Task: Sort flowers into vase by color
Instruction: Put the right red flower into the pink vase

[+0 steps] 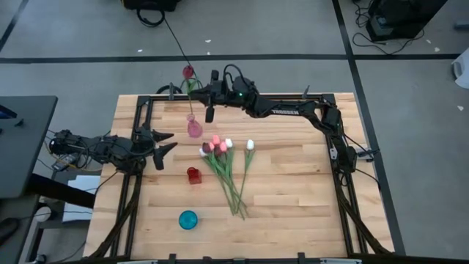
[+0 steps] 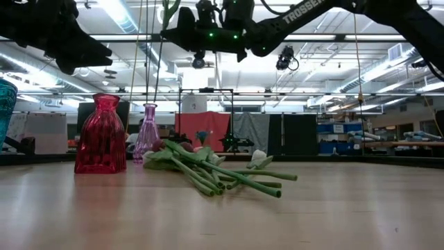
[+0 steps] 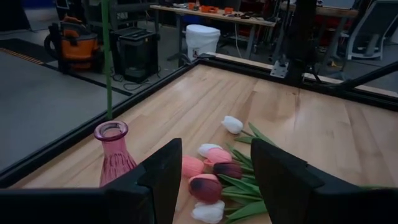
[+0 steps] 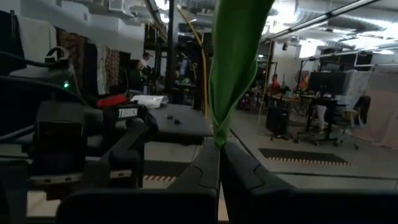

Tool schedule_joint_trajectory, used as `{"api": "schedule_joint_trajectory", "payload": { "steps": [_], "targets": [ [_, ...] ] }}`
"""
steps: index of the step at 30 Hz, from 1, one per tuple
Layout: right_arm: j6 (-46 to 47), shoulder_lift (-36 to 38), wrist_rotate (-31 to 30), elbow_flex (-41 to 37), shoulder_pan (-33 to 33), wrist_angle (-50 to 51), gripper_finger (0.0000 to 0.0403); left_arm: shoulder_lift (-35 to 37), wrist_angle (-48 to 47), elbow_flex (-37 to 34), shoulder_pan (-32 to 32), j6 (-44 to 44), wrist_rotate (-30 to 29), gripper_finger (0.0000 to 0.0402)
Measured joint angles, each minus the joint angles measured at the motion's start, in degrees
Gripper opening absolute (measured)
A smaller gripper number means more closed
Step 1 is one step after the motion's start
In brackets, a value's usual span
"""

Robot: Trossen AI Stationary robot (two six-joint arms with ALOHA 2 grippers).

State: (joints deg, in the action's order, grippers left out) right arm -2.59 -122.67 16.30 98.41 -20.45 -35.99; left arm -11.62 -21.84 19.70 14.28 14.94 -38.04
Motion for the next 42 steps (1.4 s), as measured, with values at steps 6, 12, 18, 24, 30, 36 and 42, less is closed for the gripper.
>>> {"api": "schedule_joint_trajectory", "payload": {
  "steps": [6, 12, 18, 24, 30, 36, 42],
  "targets": [
    [0.48, 0.0, -0.35, 0.0, 0.43, 1.09, 0.0012, 0.0, 0.02, 0.0, -0.02, -1.2, -1.31, 0.0197],
    [1.08, 0.0, -0.56, 0.0, 0.73, 2.35, 0.0012, 0.0, 0.02, 0.0, 0.0, -1.23, -1.31, 0.0197],
    [0.99, -0.01, -1.75, 0.0, 0.98, 6.76, 0.0018, 0.0, 0.02, 0.0, -0.02, -1.23, -1.29, 0.0197],
    [0.98, -0.02, -1.71, -0.02, 0.96, 13.53, 0.006, 0.0, 0.02, 0.0, -0.02, -1.23, -1.29, 0.0197],
    [1.03, -0.02, -1.38, -0.02, 0.81, 23.87, 0.0147, 0.0, 0.33, 0.0, 0.0, 0.4, -1.09, 0.0197],
    [-0.03, 0.09, -1.95, -0.01, 0.81, 32.35, 0.0211, 0.0, 1.86, 0.0, 0.0, 0.54, 1.35, 0.0197],
    [-2.19, 0.52, -3.13, 7.33, 1.09, 52.32, 0.0254, 0.0, 2.57, 0.0, -0.01, 0.84, 1.53, 0.0197]
  ]
}}
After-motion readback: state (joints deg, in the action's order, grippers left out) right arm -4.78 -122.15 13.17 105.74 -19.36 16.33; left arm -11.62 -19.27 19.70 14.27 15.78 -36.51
